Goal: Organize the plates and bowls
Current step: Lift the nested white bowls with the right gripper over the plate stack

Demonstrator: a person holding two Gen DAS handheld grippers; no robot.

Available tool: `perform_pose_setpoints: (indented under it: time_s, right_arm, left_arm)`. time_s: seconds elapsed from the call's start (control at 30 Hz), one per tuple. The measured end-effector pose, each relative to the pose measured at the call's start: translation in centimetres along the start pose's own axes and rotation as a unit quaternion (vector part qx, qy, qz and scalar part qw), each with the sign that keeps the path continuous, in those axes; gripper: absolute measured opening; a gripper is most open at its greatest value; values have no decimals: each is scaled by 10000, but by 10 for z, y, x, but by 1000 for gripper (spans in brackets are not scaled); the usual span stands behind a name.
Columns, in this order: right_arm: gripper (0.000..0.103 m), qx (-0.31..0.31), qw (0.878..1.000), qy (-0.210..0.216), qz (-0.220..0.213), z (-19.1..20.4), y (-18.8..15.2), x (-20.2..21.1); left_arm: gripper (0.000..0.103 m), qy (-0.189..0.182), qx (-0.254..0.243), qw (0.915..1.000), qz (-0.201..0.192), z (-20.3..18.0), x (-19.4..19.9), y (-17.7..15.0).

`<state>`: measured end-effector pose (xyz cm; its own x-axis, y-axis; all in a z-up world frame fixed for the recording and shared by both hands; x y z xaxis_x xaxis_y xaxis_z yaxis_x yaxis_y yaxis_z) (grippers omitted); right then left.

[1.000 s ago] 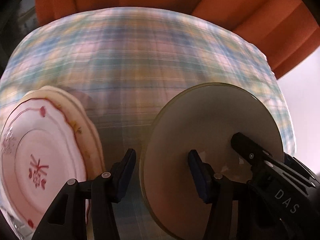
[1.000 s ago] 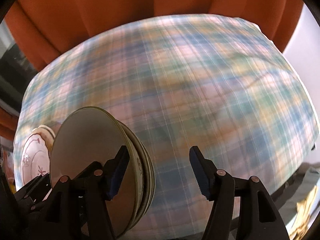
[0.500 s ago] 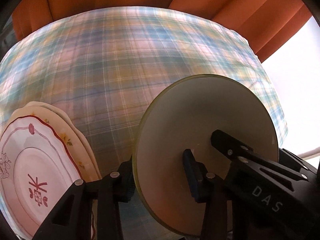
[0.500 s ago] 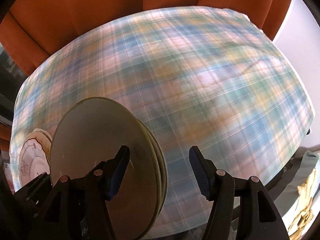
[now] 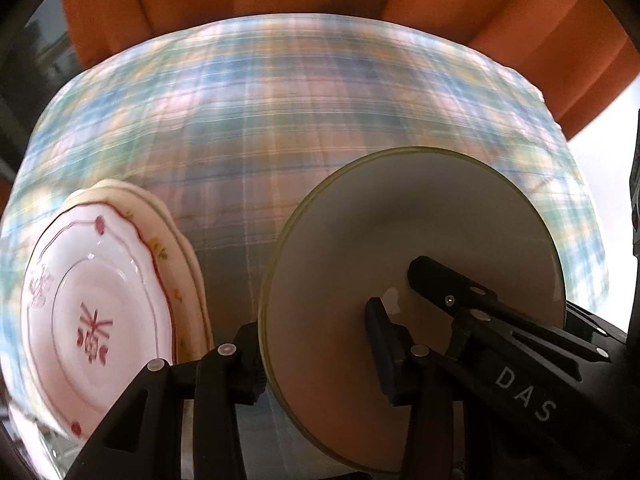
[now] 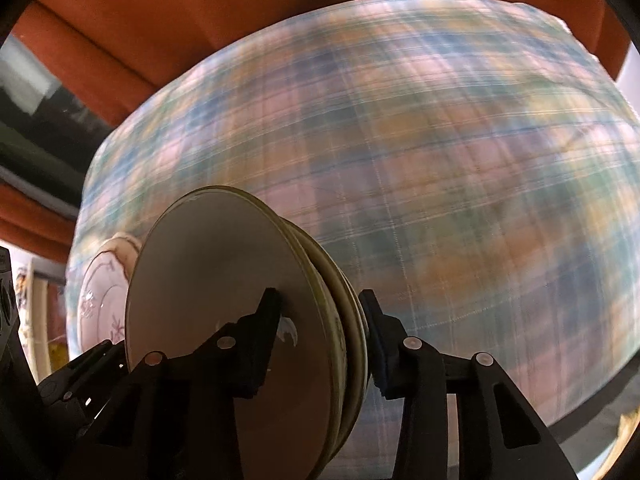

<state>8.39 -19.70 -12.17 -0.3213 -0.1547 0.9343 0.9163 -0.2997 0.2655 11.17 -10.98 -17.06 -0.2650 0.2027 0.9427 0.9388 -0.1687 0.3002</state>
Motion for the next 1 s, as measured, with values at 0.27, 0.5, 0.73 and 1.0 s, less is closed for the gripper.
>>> perform_pose_setpoints:
  time_s: [0.27,0.5,0.73,1.0]
  right_arm:
    - [44,201,9986,468,125,-3,-2,1]
    - [44,268,9970,673,270,-9,-1,1]
    - [44,293,9966,700,327,-13,-2,11]
    - [44,316,9972,665,103,0,3,33]
  left_arm:
    - [43,450,332,9984,-37,-7,5,-5]
    - [43,555,654,9961,197,-10,6,-11]
    - [43,592,649,9959,196,-19,16,-13]
    - [43,511,620,9968,13,-12,39,-5]
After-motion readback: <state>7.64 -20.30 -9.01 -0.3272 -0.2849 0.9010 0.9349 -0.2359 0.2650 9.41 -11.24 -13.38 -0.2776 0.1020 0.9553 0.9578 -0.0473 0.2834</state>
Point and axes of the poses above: each gripper's, at about its wrist camera, not at the fingertips, and x roughly against the way its jaws point, z to its left, y to its top, the point moved 7 cm from there along -x, roughly the way its jaws point, and after that the axes turned 1 degree about -z, right-handed, at the moved point
